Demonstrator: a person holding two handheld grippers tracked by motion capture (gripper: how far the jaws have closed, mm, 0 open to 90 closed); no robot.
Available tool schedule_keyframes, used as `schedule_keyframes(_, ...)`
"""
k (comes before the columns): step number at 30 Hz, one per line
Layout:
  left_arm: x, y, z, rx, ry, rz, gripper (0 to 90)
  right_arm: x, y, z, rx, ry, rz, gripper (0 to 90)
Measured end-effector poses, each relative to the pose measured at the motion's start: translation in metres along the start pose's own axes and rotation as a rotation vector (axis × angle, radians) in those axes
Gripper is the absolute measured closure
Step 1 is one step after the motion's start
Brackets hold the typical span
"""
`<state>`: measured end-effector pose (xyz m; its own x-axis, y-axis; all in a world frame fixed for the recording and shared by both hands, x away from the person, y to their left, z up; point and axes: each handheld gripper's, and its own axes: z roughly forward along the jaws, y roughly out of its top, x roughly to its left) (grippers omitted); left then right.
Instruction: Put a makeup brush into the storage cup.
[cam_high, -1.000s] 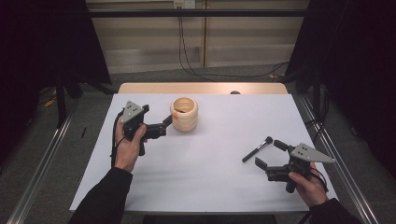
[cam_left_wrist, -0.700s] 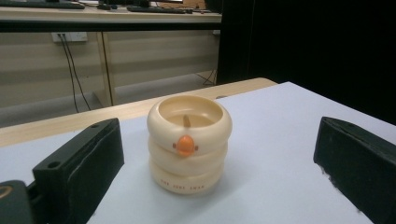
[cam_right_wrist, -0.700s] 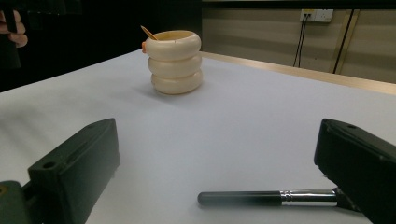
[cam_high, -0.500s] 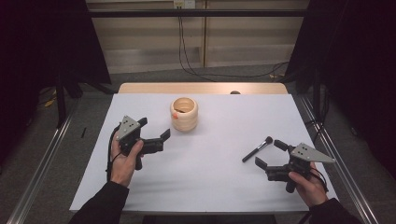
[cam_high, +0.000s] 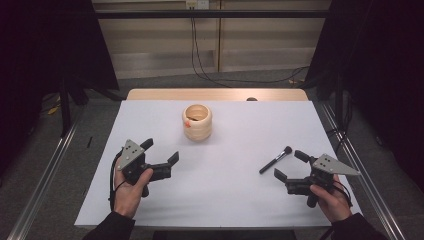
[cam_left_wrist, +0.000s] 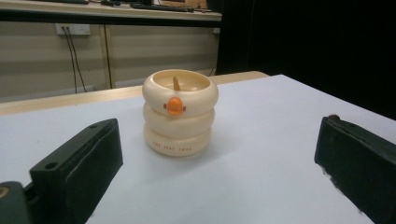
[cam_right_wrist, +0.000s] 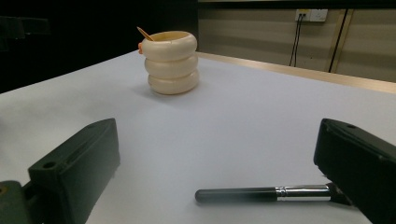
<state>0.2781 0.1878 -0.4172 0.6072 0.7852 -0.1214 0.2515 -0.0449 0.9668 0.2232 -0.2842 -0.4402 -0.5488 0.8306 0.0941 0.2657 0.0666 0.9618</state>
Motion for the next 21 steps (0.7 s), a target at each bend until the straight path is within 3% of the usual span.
schedule_keyframes(2, 0.001, -0.005, -0.002, 0.004, 0.001, 0.000, 0.8, 0.000, -0.001, 0.000, 0.002, -0.007, 0.002, 0.2)
schedule_keyframes(5, -0.001, -0.008, -0.007, 0.015, 0.021, 0.029, 1.0, 0.001, -0.001, 0.000, 0.003, 0.001, 0.006, 0.2)
schedule_keyframes(6, -0.002, -0.008, -0.009, 0.019, 0.003, 0.032, 1.0, 0.001, -0.001, 0.000, 0.002, 0.001, 0.003, 0.1)
schedule_keyframes(8, -0.005, -0.009, -0.014, 0.021, 0.014, 0.050, 1.0, 0.000, -0.001, -0.001, 0.002, -0.003, 0.003, 0.1)
schedule_keyframes(11, -0.006, -0.010, -0.022, 0.027, 0.001, 0.039, 1.4, -0.002, -0.001, -0.003, 0.005, -0.012, 0.003, 0.1)
schedule_keyframes(18, -0.007, -0.011, -0.038, 0.008, 0.030, 0.064, 1.6, -0.001, -0.001, -0.005, -0.001, -0.017, 0.011, 0.1)
schedule_keyframes(21, -0.009, -0.015, -0.040, 0.017, 0.012, 0.086, 1.5, -0.002, -0.001, -0.005, -0.001, -0.019, 0.006, 0.0)
